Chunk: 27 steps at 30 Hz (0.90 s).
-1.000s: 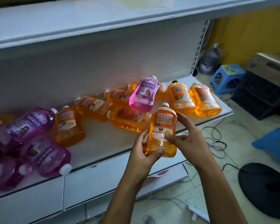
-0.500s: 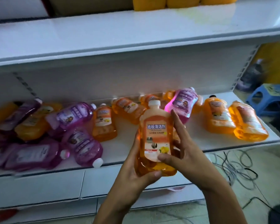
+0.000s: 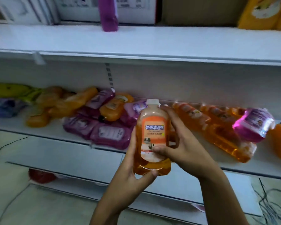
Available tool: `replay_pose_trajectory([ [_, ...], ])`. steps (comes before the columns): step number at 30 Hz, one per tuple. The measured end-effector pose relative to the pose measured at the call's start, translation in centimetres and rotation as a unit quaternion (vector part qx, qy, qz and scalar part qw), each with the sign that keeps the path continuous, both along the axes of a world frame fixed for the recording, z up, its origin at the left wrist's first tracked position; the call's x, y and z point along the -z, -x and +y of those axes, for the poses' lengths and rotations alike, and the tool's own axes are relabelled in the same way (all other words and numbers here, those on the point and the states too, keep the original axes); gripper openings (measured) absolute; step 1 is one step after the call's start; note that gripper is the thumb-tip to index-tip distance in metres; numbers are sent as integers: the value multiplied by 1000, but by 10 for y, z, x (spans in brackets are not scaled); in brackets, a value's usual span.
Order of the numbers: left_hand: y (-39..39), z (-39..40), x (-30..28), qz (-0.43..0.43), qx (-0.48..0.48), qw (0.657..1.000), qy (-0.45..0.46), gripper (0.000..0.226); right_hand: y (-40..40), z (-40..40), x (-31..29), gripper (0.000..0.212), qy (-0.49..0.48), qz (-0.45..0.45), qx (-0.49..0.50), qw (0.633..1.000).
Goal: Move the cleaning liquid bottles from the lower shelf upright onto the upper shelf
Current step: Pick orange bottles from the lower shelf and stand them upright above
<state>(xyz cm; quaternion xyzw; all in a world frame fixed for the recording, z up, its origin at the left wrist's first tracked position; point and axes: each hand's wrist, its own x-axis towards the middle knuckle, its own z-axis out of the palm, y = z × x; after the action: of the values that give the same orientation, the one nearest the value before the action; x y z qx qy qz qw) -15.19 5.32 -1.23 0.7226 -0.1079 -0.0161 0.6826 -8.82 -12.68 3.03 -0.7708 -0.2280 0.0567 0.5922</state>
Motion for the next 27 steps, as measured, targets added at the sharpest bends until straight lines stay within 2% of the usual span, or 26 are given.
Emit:
replay_pose_trajectory([
  [12,74,194,-33,-28,-161,986,22,99,37,217,-40,92,-32,-59,-174,982],
  [18,113,282,-33,-58,-202,977,32,94,69,312,-45,94,-30,-98,-204,974],
  [23,129,332,-29,-66,-247,967,18,94,76,367,-49,97,-17,-93,-247,964],
  [27,129,365,-20,-61,-248,967,24,96,68,408,-42,97,9,-83,-268,960],
])
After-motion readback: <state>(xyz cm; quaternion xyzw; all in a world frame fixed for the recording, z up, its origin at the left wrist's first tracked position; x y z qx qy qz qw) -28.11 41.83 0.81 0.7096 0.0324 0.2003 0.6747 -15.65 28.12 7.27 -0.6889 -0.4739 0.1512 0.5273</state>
